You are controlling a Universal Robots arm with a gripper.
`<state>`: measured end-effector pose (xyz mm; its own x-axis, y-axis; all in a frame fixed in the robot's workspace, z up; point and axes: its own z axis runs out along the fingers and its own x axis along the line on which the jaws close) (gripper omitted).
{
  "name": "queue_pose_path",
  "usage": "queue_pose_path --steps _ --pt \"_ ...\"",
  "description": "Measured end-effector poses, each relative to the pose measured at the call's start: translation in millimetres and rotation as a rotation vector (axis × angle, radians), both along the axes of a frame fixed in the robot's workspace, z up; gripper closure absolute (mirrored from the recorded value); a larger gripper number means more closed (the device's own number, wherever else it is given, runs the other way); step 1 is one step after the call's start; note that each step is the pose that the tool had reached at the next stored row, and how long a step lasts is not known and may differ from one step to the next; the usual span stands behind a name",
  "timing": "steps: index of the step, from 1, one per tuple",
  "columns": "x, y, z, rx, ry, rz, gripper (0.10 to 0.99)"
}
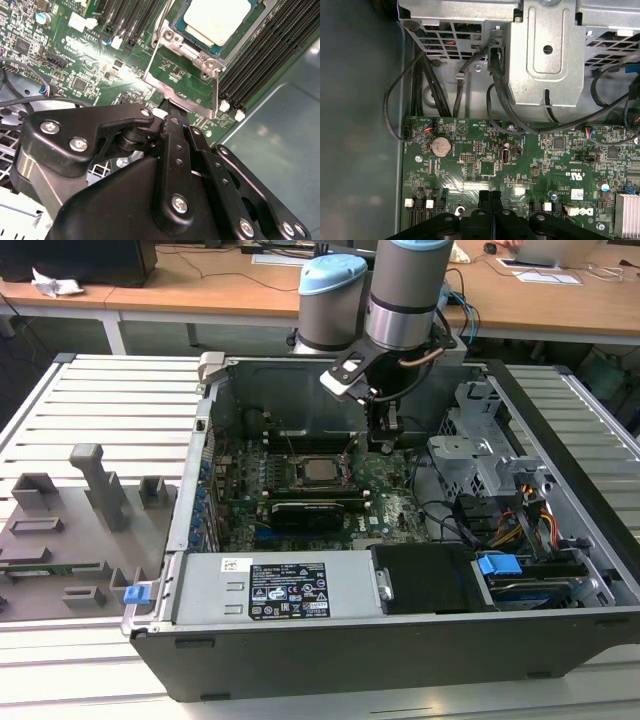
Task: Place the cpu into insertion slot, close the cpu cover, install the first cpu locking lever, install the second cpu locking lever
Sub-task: 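Close the cpu cover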
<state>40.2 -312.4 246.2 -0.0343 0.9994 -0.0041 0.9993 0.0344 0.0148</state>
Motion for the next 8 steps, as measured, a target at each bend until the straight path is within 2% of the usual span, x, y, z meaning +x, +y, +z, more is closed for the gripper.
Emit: queue_pose_path --steps 8 --pt "-5.8 0.0 0.0 0.000 0.0000 0.000 0.980"
